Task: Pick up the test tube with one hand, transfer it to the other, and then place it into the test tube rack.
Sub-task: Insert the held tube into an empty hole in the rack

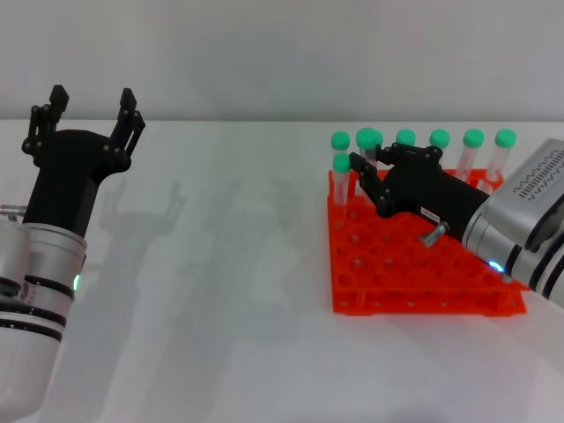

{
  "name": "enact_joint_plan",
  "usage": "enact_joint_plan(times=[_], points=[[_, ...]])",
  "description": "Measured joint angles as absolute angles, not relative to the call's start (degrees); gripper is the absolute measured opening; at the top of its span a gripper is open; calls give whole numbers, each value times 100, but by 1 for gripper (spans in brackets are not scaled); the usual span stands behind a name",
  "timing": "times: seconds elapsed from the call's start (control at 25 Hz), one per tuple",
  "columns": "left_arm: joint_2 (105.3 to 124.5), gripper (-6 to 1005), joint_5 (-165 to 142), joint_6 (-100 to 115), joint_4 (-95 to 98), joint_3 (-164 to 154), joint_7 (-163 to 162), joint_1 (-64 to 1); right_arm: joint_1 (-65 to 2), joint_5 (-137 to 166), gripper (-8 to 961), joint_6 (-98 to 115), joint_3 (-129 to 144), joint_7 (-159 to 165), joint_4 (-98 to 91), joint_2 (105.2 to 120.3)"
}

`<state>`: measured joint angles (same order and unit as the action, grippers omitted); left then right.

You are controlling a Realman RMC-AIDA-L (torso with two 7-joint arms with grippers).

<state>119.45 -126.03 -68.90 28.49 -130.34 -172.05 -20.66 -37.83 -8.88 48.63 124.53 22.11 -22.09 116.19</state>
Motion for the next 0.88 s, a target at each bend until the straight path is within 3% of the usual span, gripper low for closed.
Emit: enact_joint_plan(times=[0.88], points=[[11944,832,-12603,-6890,2812,-13034,-17200,-2092,-3740,-1110,236,4893,12543,2238,-2216,11619]])
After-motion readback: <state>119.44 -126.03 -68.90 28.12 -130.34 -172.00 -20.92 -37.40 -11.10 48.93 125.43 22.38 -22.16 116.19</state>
